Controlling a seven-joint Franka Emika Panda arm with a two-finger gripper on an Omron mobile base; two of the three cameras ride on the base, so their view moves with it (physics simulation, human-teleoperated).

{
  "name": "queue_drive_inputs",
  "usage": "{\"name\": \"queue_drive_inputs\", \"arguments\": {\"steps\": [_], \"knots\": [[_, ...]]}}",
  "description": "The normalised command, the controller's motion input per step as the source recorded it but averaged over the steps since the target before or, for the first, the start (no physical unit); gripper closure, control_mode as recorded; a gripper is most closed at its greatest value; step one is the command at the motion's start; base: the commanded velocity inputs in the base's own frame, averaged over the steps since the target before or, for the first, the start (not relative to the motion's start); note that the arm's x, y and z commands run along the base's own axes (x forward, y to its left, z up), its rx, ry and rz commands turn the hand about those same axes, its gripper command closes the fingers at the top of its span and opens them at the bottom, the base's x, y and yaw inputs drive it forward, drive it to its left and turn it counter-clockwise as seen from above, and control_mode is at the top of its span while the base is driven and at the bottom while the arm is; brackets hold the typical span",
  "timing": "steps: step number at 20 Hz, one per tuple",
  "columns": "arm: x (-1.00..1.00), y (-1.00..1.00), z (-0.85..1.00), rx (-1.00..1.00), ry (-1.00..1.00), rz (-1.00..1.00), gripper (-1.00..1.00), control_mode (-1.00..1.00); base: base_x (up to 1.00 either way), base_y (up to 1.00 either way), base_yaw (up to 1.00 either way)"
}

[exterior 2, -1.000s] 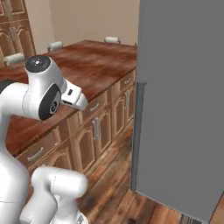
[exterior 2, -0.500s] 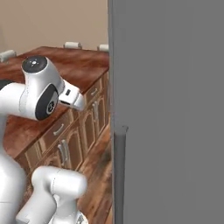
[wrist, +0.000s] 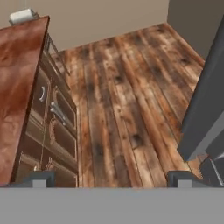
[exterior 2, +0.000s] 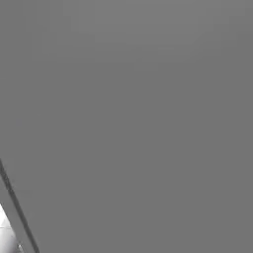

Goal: Grab the limes from the fridge, place them in the blender, close the lid, and turn on the blender to create a marinade.

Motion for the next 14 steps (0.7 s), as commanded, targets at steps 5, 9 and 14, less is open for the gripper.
{"name": "queue_drive_inputs", "arguments": {"steps": [5,9,14], "knots": [[0.00,0.00,0.00,0.00,0.00,0.00,-1.00,1.00,0.50,0.25,-0.63],[0.00,0.00,0.00,0.00,0.00,0.00,-1.00,1.00,0.07,0.22,-0.64],[0.00,0.00,0.00,0.00,0.00,0.00,-1.00,1.00,0.00,0.17,-0.63]]}}
